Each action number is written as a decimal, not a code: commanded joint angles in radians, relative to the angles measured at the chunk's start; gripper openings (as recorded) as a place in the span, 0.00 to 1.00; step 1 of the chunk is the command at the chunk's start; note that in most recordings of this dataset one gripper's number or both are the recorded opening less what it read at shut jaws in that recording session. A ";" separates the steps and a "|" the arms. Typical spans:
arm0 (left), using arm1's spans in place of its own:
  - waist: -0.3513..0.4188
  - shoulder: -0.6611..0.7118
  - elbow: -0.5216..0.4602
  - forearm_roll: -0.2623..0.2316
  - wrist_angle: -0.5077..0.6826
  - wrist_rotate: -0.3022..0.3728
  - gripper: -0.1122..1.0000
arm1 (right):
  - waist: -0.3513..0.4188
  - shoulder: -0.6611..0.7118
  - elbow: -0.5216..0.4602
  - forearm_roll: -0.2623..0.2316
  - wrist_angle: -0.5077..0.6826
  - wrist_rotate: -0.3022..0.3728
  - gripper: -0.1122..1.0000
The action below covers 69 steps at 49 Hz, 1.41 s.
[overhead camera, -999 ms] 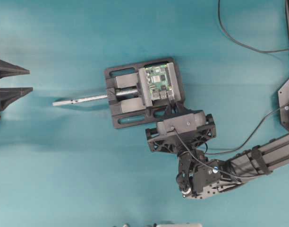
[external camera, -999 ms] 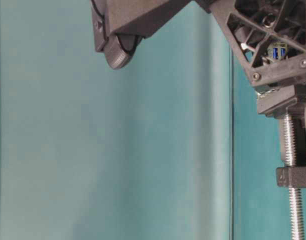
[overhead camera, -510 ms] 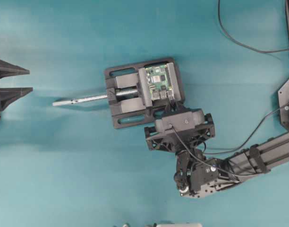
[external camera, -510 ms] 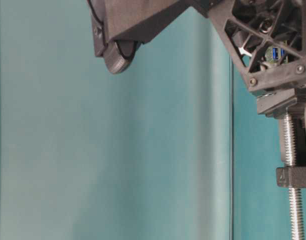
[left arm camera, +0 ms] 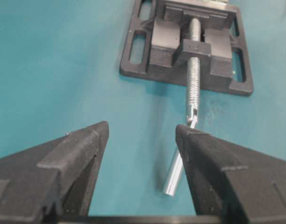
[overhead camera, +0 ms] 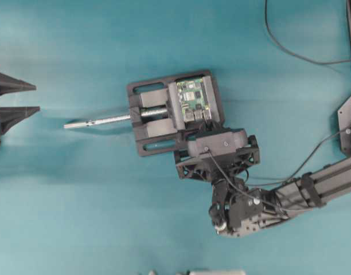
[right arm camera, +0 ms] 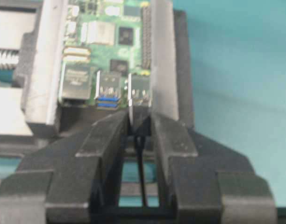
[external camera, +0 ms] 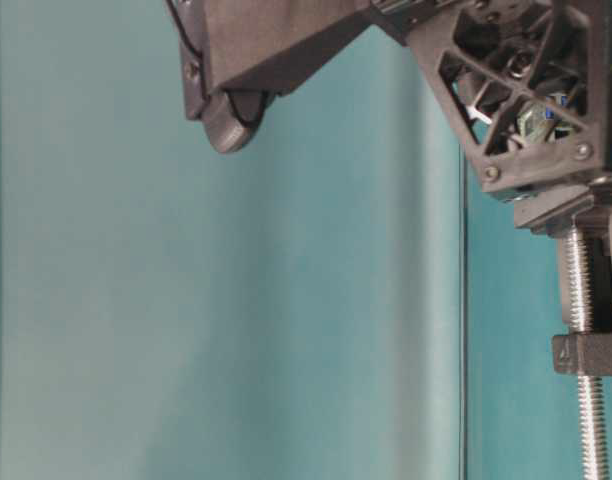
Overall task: Insert the USB into the fixed PCB.
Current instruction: 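Push the USB plug forward into the port with the right gripper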
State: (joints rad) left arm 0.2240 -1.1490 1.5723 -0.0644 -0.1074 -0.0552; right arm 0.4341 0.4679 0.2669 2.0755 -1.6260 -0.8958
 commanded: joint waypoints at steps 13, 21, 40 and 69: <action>0.002 0.006 -0.012 0.002 -0.008 -0.009 0.78 | -0.078 -0.018 -0.002 -0.009 -0.021 -0.002 0.27; 0.002 0.006 -0.012 0.000 -0.008 -0.009 0.78 | -0.078 -0.018 -0.003 -0.009 -0.021 0.000 0.27; 0.002 0.006 -0.011 0.002 -0.006 -0.009 0.78 | -0.074 -0.018 -0.003 -0.009 -0.023 0.044 0.27; 0.002 0.006 -0.012 0.002 -0.006 -0.008 0.78 | -0.043 -0.009 -0.008 -0.009 -0.015 0.046 0.27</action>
State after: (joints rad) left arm 0.2240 -1.1505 1.5723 -0.0644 -0.1074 -0.0552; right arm 0.4310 0.4709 0.2669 2.0755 -1.6260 -0.8529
